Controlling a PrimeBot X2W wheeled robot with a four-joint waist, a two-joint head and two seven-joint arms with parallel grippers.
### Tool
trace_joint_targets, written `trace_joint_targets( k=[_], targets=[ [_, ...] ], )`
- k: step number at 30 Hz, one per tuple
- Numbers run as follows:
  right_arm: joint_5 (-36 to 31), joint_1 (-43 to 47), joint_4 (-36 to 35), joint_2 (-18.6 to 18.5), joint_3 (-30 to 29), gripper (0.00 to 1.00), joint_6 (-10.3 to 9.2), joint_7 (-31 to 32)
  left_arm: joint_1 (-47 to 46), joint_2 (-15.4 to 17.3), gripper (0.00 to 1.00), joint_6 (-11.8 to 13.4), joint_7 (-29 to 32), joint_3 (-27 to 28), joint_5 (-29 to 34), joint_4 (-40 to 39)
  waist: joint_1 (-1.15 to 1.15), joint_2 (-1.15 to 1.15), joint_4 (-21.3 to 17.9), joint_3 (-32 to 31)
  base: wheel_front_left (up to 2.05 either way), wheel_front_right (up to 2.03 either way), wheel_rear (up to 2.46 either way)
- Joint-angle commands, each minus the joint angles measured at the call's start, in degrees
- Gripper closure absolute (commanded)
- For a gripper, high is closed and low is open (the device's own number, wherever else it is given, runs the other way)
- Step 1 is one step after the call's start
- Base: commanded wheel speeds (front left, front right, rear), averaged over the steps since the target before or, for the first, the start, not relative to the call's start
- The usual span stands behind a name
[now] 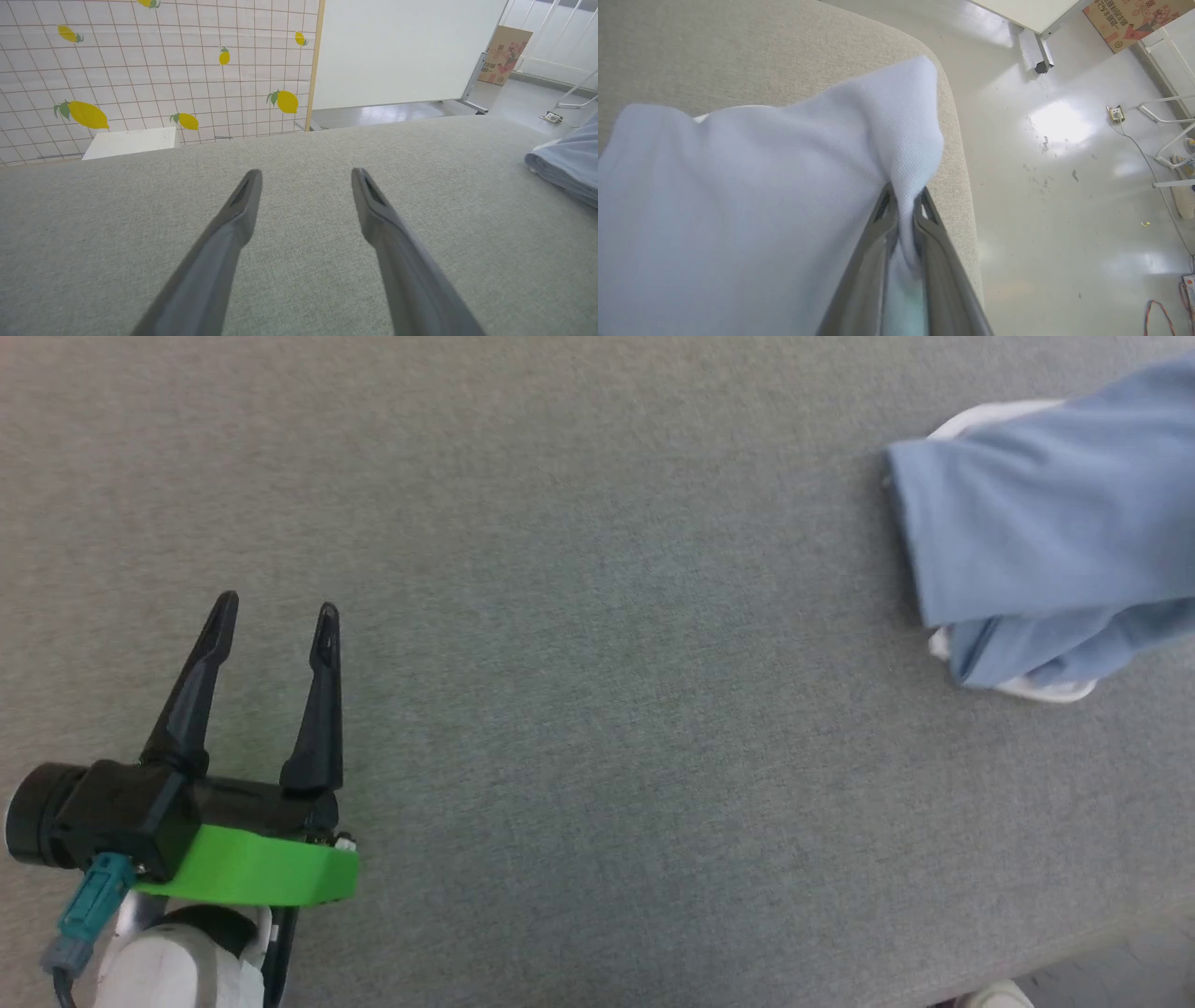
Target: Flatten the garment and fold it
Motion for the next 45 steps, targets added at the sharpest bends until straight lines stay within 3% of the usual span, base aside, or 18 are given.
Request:
trace_joint_targets(
  k=[1, 6, 18, 19, 20, 22, 30, 40, 45],
  targets=[
    [-0.90, -1.43, 0.76, -1.00, -0.21, 1.00, -0.10, -1.10, -1.25, 0.59, 0.00, 0.27, 0.20, 0.15, 0.55, -0.62, -0.01, 0.00, -1.73, 2.42, 0.00, 0.00, 0.00],
    [-3.63, -3.62, 5.20, -5.30, 0.87, 1.00, -0.10, -5.94, -2.15, 1.40, 0.00, 0.18, 1.32, -0.26, 1.20, -2.43, -0.01, 0.00, -1.48, 4.49, 0.00, 0.00, 0.00],
    [-8.27, -8.12, 15.39, -7.18, 4.53, 1.00, -0.10, -16.92, -4.51, 2.16, 0.00, 0.58, 0.81, -0.56, 2.37, -5.10, -0.01, 0.00, 0.06, 7.57, 0.00, 0.00, 0.00],
    [-9.02, -8.55, 16.24, -7.32, 4.58, 0.91, -0.10, -18.00, -4.60, 2.19, 0.00, 0.61, 0.50, -0.54, 2.43, -5.08, -0.01, 0.00, 0.17, 7.62, 0.00, 0.00, 0.00],
    [-9.51, -8.87, 17.03, -7.35, 4.51, 0.75, -0.10, -18.55, -4.63, 2.21, 0.00, 0.63, 0.29, -0.54, 2.44, -5.03, -0.01, 0.00, 0.26, 7.66, 0.00, 0.00, 0.00],
    [-10.25, -9.63, 18.88, -7.08, 4.12, 0.00, -0.10, -19.19, -4.60, 2.40, 0.00, 0.68, -0.18, -0.50, 2.68, -4.85, -0.01, 0.00, 0.39, 7.66, 0.00, 0.00, 0.00],
    [-10.41, -11.85, 24.47, -6.05, 4.70, 0.00, -0.10, -21.12, -4.80, 1.66, 0.00, 1.29, -2.64, -0.30, 1.96, -3.49, -0.01, 0.00, 0.80, 6.81, 0.00, 0.00, 0.00],
    [-8.01, -10.47, 28.14, -5.17, 5.92, 0.00, -0.10, -24.76, -3.60, -2.74, 0.00, 4.09, -6.84, 2.27, -3.05, 1.61, -0.01, 0.00, 3.40, 1.35, 0.00, 0.00, 0.00],
    [-5.61, -6.52, 27.46, -3.40, 5.65, 0.00, -0.10, -27.64, -2.21, -3.41, 0.00, 3.34, -8.47, 1.85, -4.22, 4.03, -0.01, 0.00, 5.67, -2.56, 0.00, 0.00, 0.00]
  ],
)
